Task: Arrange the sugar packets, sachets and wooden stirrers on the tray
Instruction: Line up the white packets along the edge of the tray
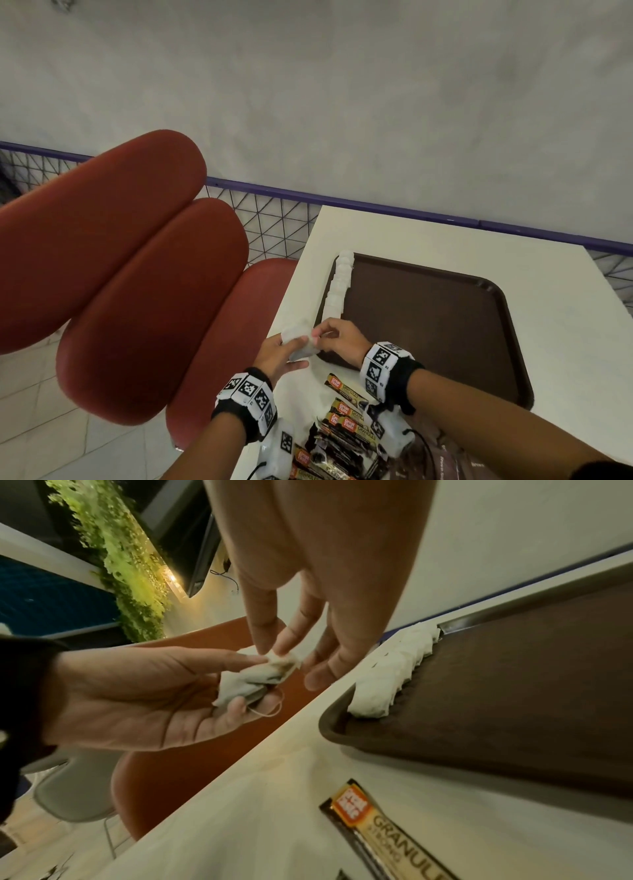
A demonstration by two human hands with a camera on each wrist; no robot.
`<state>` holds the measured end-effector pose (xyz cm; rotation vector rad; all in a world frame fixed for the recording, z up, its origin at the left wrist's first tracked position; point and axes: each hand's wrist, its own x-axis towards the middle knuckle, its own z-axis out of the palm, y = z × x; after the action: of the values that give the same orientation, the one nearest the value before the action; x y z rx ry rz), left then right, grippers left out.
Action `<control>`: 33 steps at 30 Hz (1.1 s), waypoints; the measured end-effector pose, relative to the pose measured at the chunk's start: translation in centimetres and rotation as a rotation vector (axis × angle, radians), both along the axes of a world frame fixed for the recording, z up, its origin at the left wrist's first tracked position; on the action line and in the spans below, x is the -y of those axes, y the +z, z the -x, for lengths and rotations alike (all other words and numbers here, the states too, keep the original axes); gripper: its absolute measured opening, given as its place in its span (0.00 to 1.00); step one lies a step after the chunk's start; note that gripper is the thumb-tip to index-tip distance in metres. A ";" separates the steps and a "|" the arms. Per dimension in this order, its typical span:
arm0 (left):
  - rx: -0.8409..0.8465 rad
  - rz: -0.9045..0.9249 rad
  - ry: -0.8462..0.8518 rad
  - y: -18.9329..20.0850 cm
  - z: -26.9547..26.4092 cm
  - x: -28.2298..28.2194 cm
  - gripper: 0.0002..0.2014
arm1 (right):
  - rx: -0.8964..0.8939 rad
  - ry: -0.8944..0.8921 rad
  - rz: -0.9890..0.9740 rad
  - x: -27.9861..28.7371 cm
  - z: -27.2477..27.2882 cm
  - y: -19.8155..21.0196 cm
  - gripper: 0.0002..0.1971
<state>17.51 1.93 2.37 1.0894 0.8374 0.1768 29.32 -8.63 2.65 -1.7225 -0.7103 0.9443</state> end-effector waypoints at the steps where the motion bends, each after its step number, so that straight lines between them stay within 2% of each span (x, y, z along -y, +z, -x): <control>1: 0.002 -0.001 -0.011 0.1 -0.1 0.1 0.05 | -0.014 -0.003 0.002 0.2 -0.1 -0.1 0.09; 6: -0.004 0.021 -0.019 -0.2 0.0 0.4 0.10 | -0.060 -0.009 -0.010 0.9 -0.4 -0.3 0.12; 13: -0.003 0.076 0.068 -0.5 0.6 0.0 0.06 | 0.178 -0.225 0.135 0.7 -1.5 -1.4 0.17; 19: 0.021 0.099 0.134 -0.8 1.5 -0.7 0.11 | 0.259 -0.227 0.237 -0.4 -1.3 -2.3 0.15; 23: 0.023 0.125 0.181 -0.9 2.1 -1.0 0.14 | 0.387 -0.182 0.326 -0.9 -1.0 -3.0 0.16; 33: 0.004 0.161 0.222 -1.2 2.8 -1.5 0.10 | 0.472 -0.175 0.390 -2.2 -1.6 -3.7 0.17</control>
<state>14.76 3.45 1.15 0.8446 0.9517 0.2919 30.97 -6.43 -1.10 -2.3543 -0.6871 0.5793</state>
